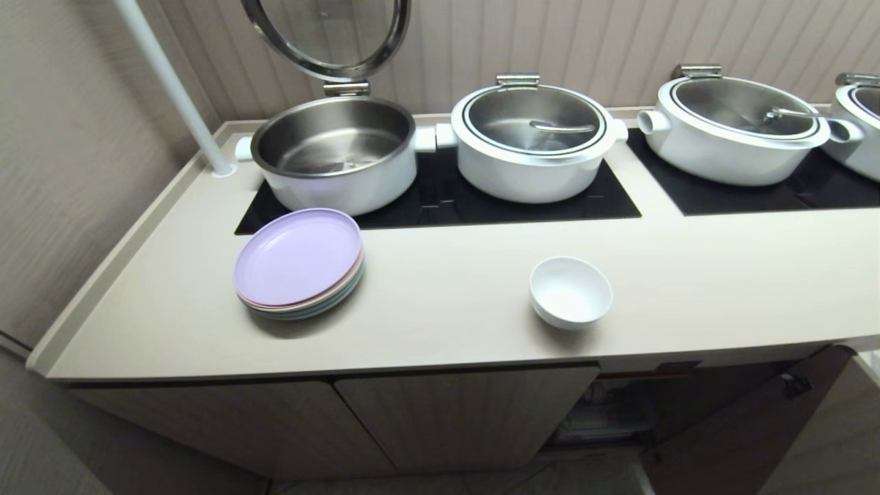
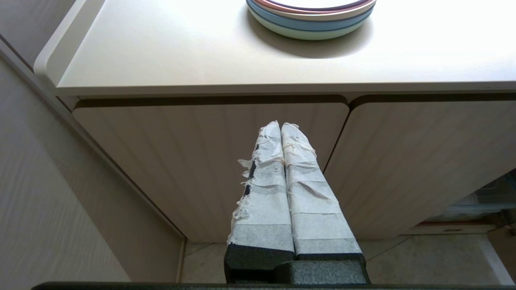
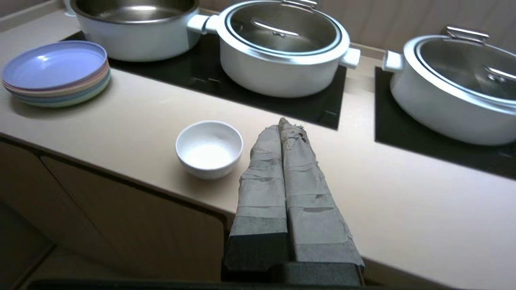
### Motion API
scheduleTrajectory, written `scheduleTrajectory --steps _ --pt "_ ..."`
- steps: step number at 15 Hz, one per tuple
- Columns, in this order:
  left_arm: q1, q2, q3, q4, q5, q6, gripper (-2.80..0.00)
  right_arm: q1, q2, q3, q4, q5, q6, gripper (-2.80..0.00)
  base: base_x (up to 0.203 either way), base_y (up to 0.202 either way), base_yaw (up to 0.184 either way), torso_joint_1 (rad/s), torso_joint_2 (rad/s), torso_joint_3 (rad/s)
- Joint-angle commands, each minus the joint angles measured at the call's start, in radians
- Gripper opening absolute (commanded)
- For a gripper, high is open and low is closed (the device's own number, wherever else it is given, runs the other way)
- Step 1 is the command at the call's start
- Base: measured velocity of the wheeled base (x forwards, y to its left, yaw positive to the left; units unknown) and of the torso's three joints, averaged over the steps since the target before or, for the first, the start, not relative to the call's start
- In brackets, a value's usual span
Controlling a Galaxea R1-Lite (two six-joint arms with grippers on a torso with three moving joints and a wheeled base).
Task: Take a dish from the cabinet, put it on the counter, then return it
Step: Pick up the bowl from the table
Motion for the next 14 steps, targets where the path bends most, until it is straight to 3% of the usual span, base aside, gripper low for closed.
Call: scheduleTrajectory --steps 1,7,14 --pt "0.000 0.000 0.000 -0.001 0.000 0.000 -2.80 0.014 0.310 -0.095 -0.102 0.044 -0.001 -2.80 0.000 0.000 0.000 0.000 0.00 0.000" --pt "0.000 0.000 0.000 0.000 0.000 0.000 -2.80 0.070 0.815 -0.362 -0.316 0.206 -0.009 -2.80 0.000 0.000 0.000 0.000 0.00 0.000" --pt "0.000 0.000 0.000 -0.001 0.000 0.000 -2.80 0.103 1.162 -0.527 -0.421 0.227 -0.093 -2.80 0.000 0.000 0.000 0.000 0.00 0.000"
